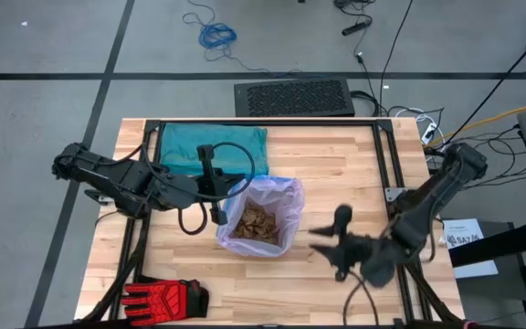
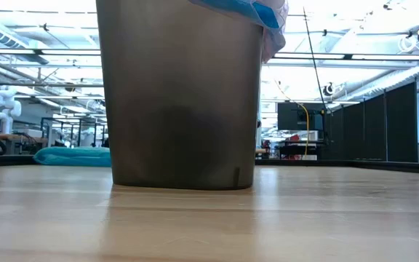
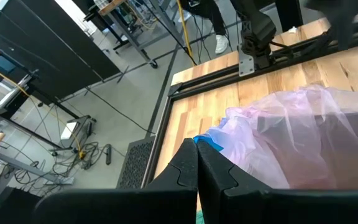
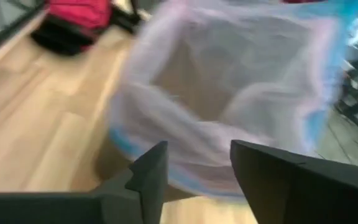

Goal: Place trash/remove bag and relplace
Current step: Remove the trash bag from the trash bin and put it on the top right of the table

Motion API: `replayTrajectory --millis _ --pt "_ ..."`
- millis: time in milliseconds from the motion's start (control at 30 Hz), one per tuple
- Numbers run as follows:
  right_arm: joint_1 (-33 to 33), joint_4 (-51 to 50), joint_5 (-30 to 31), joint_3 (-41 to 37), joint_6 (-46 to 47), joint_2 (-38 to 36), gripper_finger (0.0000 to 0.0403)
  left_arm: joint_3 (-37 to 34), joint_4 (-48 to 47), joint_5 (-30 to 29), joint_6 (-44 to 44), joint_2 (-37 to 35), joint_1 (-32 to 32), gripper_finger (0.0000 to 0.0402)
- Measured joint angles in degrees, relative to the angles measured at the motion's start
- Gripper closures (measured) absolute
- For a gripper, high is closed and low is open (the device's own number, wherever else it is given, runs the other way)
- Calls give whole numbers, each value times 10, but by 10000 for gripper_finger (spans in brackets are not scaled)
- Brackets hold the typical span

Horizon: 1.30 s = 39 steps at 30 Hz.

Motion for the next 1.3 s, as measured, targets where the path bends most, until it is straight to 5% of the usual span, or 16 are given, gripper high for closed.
replayTrajectory --millis 200,800,1033,1300 --pt "33 -13 0 0 46 103 206 0 0 0 0 0 0 402" --pt "-23 136 50 -1 -186 216 252 -4 -3 0 4 0 7 402" --pt "-51 167 53 -1 -204 252 296 -19 -4 0 5 0 19 402" --pt "-48 193 127 0 -264 250 396 -21 -3 0 6 0 23 402"
